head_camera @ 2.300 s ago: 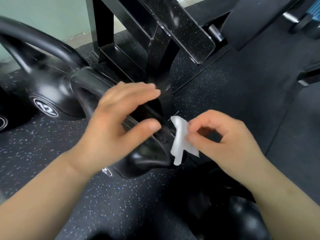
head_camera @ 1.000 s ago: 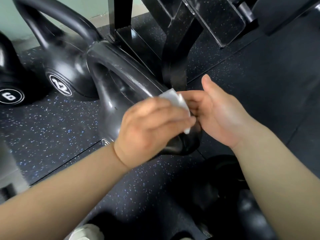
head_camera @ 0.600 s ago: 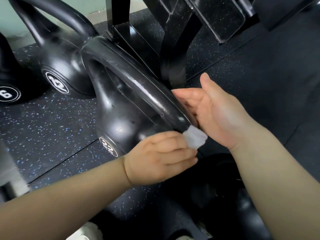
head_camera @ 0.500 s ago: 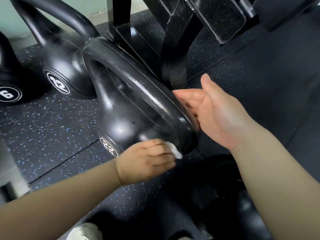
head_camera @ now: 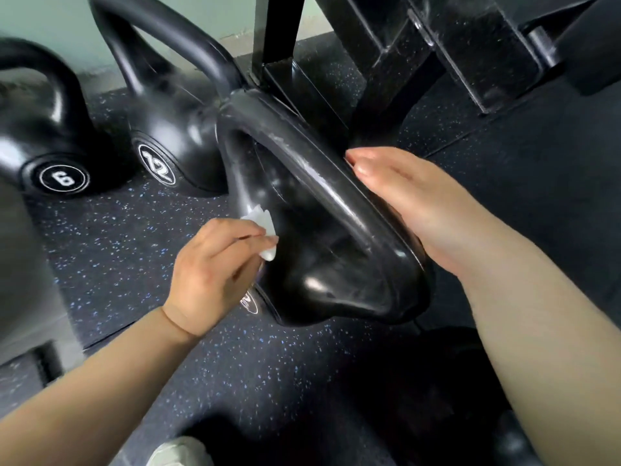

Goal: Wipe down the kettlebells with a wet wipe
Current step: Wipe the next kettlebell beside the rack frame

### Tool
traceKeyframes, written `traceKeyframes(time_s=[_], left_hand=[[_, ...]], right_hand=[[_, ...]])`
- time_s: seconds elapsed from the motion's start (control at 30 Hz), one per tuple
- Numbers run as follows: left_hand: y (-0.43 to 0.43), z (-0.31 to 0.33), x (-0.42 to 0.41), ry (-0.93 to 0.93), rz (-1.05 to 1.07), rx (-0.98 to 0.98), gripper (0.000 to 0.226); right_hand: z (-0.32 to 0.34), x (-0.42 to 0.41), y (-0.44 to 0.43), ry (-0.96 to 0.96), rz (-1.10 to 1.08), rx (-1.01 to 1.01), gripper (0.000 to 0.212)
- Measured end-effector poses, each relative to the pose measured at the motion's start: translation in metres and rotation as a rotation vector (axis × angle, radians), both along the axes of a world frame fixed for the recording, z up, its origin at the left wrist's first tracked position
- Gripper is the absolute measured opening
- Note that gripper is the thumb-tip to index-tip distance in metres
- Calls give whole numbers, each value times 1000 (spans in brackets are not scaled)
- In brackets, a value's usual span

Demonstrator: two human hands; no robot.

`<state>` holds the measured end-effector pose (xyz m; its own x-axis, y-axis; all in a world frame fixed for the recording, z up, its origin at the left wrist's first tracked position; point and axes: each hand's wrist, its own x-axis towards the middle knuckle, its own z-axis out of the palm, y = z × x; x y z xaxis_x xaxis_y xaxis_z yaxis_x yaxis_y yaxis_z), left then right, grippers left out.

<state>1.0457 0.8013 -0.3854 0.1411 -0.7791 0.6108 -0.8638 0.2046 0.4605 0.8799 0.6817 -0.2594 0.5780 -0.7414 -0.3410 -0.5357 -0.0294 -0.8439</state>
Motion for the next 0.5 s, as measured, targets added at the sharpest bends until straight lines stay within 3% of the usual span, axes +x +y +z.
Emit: traceKeyframes(time_s=[0.1, 0.3, 0.4, 0.5], left_hand=[[-1, 3, 13, 17, 69, -38, 18], [-35, 41, 51, 217, 229, -223, 18], [-61, 62, 43, 390, 144, -228, 15], [-72, 61, 20, 358, -13, -214, 16]], right_hand=[[1, 20, -2, 48, 45, -129, 41], [-2, 16, 0, 10, 32, -162, 36], [-2, 17, 1, 28, 31, -151, 39], [-2, 15, 0, 12, 14, -112, 39]])
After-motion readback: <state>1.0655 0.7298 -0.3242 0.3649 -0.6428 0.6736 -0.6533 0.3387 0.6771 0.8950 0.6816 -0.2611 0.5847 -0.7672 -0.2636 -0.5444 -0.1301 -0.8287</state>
